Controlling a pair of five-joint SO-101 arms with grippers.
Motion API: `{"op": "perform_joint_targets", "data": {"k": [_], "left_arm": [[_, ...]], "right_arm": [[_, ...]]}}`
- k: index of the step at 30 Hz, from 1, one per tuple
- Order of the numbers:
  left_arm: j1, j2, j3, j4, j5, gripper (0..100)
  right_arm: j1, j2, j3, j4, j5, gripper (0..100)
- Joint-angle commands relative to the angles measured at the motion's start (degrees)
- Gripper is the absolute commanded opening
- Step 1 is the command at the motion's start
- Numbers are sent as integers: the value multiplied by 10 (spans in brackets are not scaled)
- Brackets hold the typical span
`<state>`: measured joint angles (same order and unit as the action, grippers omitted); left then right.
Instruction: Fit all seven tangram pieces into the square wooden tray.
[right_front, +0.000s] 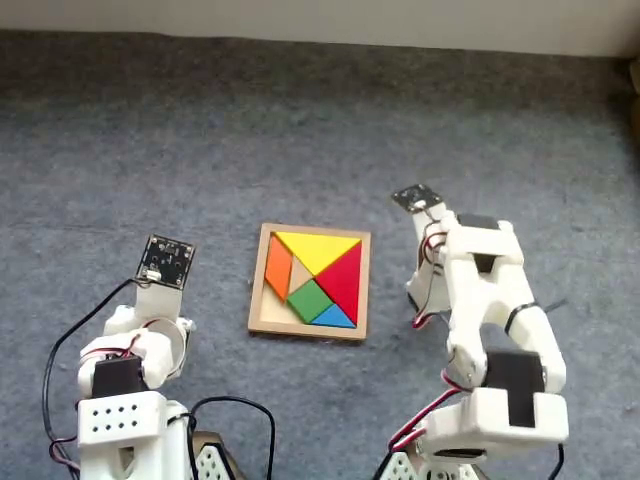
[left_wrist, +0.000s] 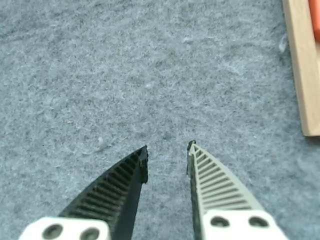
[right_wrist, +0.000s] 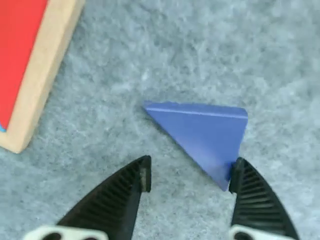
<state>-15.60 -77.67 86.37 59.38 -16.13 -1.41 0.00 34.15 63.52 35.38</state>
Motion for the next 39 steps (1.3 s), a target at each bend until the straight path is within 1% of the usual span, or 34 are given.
{"op": "perform_joint_targets", "data": {"k": [1, 8, 16, 19, 22, 28, 29, 31, 34, 39], "left_arm": [[-7, -7, -4, -6, 2, 148], [-7, -7, -4, -6, 2, 148], [-7, -7, -4, -6, 2, 148], [-7, -7, -4, -6, 2, 148], [-7, -7, -4, -6, 2, 148], [-7, -7, -4, -6, 2, 148], [-7, -7, -4, -6, 2, 148], [-7, -7, -4, -6, 2, 148], [-7, -7, -4, -6, 2, 148], [-7, -7, -4, -6, 2, 148]], "right_arm": [[6, 17, -44, -12, 13, 249], [3, 22, -39, -86, 14, 243], [-15, 22, -37, -121, 15, 56], [-25, 11, -42, -109, 15, 20], [-43, -34, -43, -65, 15, 9], [-69, -175, -9, -33, 7, 20], [-69, -192, -6, -33, -7, 39], [-67, -217, -1, -37, -48, 108], [-68, -212, -6, -37, -80, 189], [-69, -139, -23, -51, -84, 192]]}}
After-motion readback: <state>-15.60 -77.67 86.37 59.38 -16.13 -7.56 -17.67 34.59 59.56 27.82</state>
